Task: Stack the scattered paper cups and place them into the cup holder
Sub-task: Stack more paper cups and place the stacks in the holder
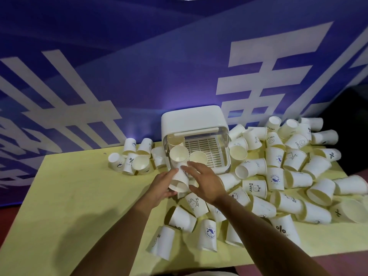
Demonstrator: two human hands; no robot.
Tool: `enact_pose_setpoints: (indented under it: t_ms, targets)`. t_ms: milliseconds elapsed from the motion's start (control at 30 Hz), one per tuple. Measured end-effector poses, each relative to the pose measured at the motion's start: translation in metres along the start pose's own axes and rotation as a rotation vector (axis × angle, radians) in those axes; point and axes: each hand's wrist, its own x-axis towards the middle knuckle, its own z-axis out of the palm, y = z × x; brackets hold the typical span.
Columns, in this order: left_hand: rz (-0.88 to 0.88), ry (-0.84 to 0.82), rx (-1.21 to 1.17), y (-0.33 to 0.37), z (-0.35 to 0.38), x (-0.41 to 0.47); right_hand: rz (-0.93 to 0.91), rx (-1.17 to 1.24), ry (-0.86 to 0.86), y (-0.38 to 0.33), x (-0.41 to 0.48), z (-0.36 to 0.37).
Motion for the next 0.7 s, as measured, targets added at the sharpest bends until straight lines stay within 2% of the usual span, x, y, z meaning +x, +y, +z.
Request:
enact_pose_setpoints:
  t_ms: [333, 467, 600, 700]
  targets:
    - [0.023, -0.097, -0.051, 0.009, 0.015, -0.007, -0.051, -0.02, 0.062, 0.004, -0.002, -0.015]
    - [0.034, -0.031, -0.075, 0.01, 0.022, -0.006, 0.038, 0.092, 0.136, 0.009, -0.003, -0.024]
    - [0.063, 0.076, 0.01, 0.001, 0.024, -0.001, 0.196, 0.259, 0.24, 0.014, 0.002, -0.037]
    - [0.08, 0.121, 0.063, -0.009, 0.024, -0.001, 0.262, 0.341, 0.252, 0.021, 0.009, -0.041]
